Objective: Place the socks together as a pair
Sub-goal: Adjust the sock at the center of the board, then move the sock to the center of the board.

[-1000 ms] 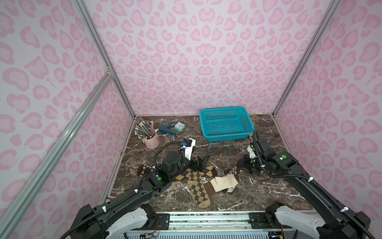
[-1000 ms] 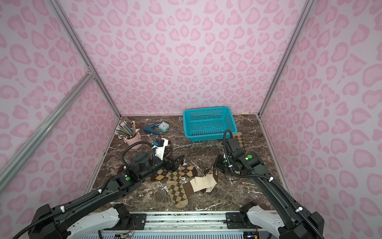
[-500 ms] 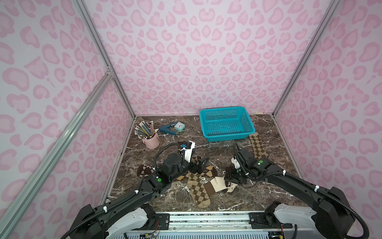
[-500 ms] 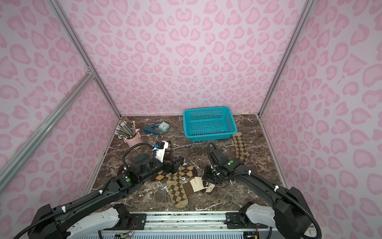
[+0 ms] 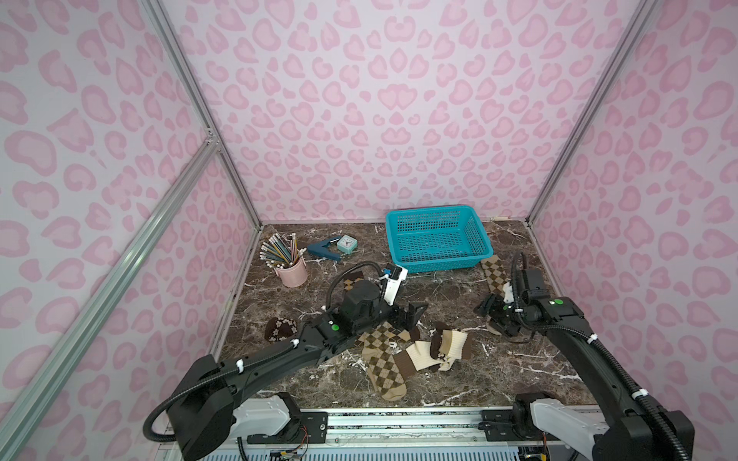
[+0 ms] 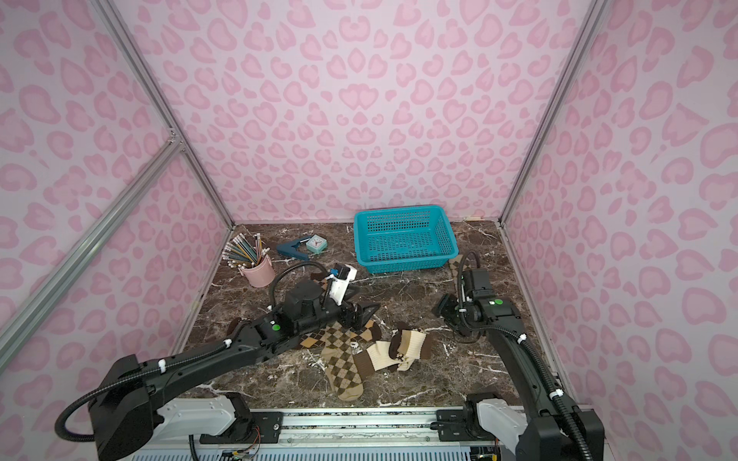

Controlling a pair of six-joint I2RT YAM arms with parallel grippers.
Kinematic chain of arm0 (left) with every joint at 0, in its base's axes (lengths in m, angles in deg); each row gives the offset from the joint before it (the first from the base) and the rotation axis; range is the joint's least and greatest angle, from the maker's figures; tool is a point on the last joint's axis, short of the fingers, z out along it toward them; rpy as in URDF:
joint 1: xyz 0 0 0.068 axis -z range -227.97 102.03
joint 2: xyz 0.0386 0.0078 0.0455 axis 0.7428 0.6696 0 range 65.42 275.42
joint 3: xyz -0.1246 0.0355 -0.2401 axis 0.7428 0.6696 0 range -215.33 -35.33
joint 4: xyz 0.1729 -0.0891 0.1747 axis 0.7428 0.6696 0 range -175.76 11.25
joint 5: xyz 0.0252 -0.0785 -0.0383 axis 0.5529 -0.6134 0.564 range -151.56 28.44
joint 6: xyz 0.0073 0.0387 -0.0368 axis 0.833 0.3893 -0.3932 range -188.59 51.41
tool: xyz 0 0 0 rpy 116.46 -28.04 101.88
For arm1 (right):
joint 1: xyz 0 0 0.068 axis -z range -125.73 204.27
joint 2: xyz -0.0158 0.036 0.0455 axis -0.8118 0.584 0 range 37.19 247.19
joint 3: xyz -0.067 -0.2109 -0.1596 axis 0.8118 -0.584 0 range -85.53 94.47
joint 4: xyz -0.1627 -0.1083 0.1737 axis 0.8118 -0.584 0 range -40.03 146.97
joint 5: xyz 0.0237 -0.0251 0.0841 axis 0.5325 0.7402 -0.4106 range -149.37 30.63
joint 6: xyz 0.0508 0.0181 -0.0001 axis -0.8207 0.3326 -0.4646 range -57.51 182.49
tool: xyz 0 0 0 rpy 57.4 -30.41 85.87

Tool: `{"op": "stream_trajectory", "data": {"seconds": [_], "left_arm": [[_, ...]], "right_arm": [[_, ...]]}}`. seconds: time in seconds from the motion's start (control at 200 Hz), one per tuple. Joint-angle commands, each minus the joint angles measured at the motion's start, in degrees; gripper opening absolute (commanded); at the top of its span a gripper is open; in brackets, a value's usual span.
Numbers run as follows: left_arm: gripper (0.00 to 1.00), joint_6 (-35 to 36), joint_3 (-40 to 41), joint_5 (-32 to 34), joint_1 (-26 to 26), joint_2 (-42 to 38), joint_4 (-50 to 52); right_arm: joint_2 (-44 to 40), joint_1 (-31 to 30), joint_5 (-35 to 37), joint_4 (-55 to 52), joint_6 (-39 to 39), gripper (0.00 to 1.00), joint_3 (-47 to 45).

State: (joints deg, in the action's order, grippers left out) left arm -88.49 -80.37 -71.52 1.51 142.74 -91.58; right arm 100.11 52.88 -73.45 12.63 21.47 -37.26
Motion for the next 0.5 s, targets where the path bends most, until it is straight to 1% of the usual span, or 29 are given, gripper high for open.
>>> {"op": "stream_trajectory", "data": {"seconds": [0.0, 0.035, 0.06, 0.1, 0.135, 0.17, 0.215, 0.265, 0.365, 0.435, 0.495], "left_arm": [[0.92, 0.3, -7.1, -10.0, 2.2, 7.7, -3.3], [0.89, 0.0, -10.1, -12.5, 3.3, 11.4, -3.2], [0.86, -0.3, -12.6, -13.8, 4.2, 14.0, -2.8], [0.80, -0.6, -16.1, -15.6, 5.5, 18.2, -2.1], [0.71, -1.2, -18.6, -17.1, 6.6, 21.5, -2.0], [0.62, -2.0, -20.5, -18.5, 7.4, 24.4, -2.1], [0.55, -2.9, -22.2, -19.6, 8.4, 27.5, -2.4], [0.50, -3.4, -23.3, -19.5, 9.3, 29.8, -2.7], [0.46, -5.2, -24.1, -18.7, 9.9, 33.5, -3.1], [0.45, -6.2, -24.1, -17.5, 10.1, 35.6, -3.0], [0.45, -6.2, -25.1, -16.2, 10.1, 37.9, -0.9]], "right_arm": [[3.6, 5.4, 8.9, 1.2, 4.9, 0.62, 2.0], [6.0, 7.5, 11.4, 2.0, 5.2, 0.58, 2.7], [8.0, 9.4, 12.1, 2.8, 5.1, 0.52, 3.0], [11.0, 12.1, 9.8, 4.5, 6.1, 0.43, 3.5], [13.7, 14.0, 7.4, 5.7, 7.1, 0.33, 4.1], [16.5, 14.5, 6.3, 6.6, 7.1, 0.24, 4.8], [18.9, 14.3, 5.6, 8.5, 7.3, 0.17, 5.0], [20.5, 14.1, 5.3, 10.0, 6.9, 0.14, 4.6], [22.1, 14.2, 5.2, 12.4, 6.4, 0.13, 2.6], [22.8, 14.1, 5.0, 14.0, 6.0, 0.12, 1.0], [23.3, 13.7, 5.2, 14.9, 5.8, 0.11, -0.2]]}}
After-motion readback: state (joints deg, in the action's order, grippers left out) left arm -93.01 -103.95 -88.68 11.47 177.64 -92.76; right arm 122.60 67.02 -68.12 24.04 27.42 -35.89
